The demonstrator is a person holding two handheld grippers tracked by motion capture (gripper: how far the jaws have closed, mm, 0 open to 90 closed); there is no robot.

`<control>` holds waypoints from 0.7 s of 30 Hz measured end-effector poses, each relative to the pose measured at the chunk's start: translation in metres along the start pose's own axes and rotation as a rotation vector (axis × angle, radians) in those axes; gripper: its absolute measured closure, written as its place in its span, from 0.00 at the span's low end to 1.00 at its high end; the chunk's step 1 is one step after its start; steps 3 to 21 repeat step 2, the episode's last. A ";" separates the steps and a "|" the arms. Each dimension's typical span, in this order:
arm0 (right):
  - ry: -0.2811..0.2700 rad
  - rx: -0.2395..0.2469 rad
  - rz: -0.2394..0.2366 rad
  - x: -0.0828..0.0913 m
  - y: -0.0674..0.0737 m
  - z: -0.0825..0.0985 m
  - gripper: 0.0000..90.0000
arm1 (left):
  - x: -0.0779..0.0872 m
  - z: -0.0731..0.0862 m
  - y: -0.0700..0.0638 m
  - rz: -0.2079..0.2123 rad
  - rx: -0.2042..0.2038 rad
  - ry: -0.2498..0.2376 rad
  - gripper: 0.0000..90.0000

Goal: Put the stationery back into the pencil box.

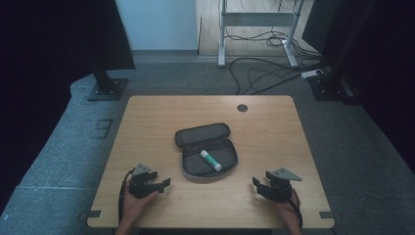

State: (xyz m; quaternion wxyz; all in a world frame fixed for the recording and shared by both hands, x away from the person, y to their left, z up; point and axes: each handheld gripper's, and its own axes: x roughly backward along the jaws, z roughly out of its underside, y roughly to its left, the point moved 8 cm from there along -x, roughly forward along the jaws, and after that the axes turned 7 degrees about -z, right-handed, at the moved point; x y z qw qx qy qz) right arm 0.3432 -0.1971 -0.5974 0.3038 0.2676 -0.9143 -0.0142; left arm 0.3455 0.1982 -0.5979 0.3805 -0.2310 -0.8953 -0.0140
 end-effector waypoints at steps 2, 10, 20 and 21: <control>0.000 0.000 0.008 0.000 -0.001 0.000 0.38 | 0.000 0.000 0.000 0.000 0.000 0.000 0.32; 0.000 0.000 0.008 0.000 -0.001 0.000 0.38 | 0.000 0.000 0.000 0.000 0.000 0.000 0.32; 0.000 0.000 0.008 0.000 -0.001 0.000 0.38 | 0.000 0.000 0.000 0.000 0.000 0.000 0.32; 0.000 0.000 0.008 0.000 -0.001 0.000 0.38 | 0.000 0.000 0.000 0.000 0.000 0.000 0.32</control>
